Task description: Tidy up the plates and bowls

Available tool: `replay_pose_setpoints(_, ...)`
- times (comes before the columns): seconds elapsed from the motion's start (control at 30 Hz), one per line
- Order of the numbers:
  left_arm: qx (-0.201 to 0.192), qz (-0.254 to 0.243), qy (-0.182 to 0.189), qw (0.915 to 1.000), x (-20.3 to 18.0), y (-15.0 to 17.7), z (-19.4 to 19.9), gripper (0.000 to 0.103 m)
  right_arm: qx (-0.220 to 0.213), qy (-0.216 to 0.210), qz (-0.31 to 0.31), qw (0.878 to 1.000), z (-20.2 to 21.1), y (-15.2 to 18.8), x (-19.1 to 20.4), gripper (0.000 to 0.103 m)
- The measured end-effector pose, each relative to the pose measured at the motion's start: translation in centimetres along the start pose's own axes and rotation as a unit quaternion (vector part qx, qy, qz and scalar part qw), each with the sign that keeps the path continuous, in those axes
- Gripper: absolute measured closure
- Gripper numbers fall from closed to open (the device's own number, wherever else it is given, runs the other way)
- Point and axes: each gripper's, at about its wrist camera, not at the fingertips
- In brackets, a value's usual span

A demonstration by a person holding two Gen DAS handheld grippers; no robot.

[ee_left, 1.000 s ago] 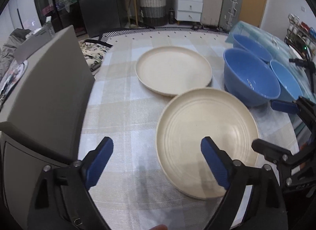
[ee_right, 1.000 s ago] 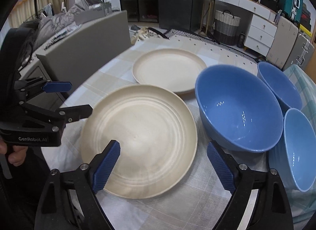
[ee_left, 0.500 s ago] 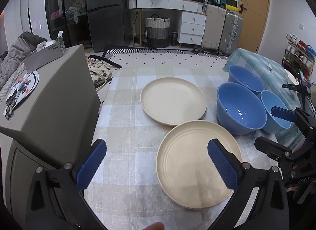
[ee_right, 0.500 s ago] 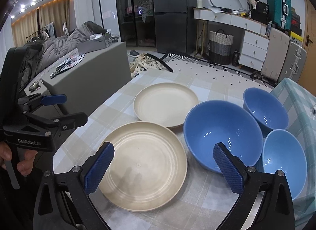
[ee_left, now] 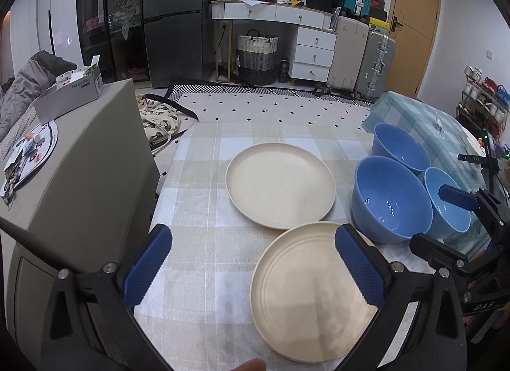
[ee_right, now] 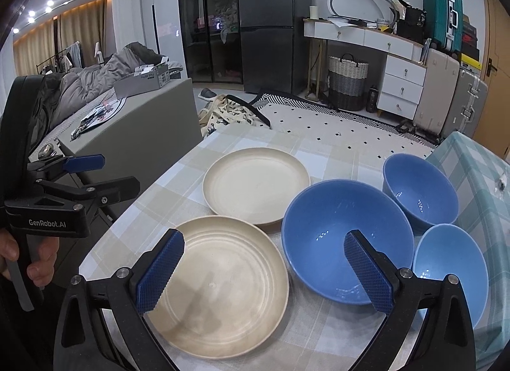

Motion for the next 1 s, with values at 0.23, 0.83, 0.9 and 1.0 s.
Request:
replay_pose_setpoints(0.23,-0.008,0.009,-0.004,0.9999,0.4,-1.4,-0.6,0.0,-0.003,-0.004,0.002,1.0,-0.9,-1.4,-0.5,0.001)
replay_pose_setpoints(0.83,0.011,0.017,-0.022,0.9996,0.5,-4.5,-5.0,0.0,0.01,0.009,-0.001,1.0,-4.3,-4.8,-2.3,0.001)
replay_pose_setpoints(0.9,0.016,0.021,-0.021,0.9994,0.5,-4.8,-5.6,0.0,0.011,0.009,-0.012,1.0,-4.7,-5.1,-3.0,0.001)
replay_pose_setpoints(1.0,0.013,0.021,-0.018,0.9995,0.2,-5.1,-6.0,0.0,0.015,0.014,-0.016,1.0,-5.2,-5.5,-4.0,0.001)
Point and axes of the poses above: each gripper's, at about its wrist camera, not at the fingertips, and z roughly against the way its jaws point, x to its left, y to its underside, and after that the axes turned 7 degrees about -y, right-handed
